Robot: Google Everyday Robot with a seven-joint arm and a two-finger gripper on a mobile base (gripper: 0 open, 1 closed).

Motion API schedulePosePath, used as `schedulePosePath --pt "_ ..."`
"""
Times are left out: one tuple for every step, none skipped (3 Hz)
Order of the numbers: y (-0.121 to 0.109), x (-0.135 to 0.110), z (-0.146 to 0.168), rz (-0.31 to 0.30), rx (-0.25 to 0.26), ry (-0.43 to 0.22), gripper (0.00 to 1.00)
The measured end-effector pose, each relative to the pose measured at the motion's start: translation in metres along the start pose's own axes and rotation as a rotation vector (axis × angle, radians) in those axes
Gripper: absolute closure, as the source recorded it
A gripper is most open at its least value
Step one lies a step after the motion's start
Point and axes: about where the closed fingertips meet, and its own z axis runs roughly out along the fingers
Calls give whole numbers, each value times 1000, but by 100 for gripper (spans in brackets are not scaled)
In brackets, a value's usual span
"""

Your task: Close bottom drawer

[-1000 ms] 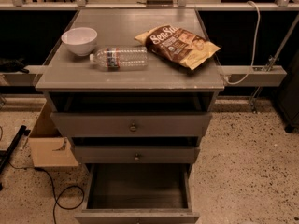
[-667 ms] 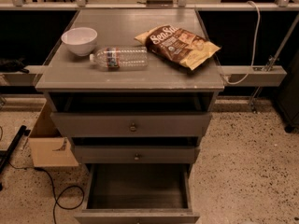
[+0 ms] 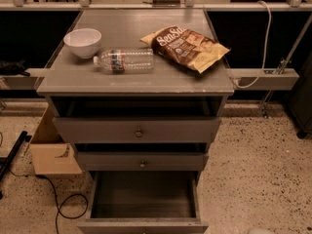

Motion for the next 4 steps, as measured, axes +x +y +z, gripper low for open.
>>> schedulePosePath --pt "-18 -4 0 -37 -2 1 100" --pt "-30 -10 -4 -128 30 -17 100" --pt "-29 -16 -13 -220 88 -47 100" --pt "-28 -17 -14 -229 95 -50 100"
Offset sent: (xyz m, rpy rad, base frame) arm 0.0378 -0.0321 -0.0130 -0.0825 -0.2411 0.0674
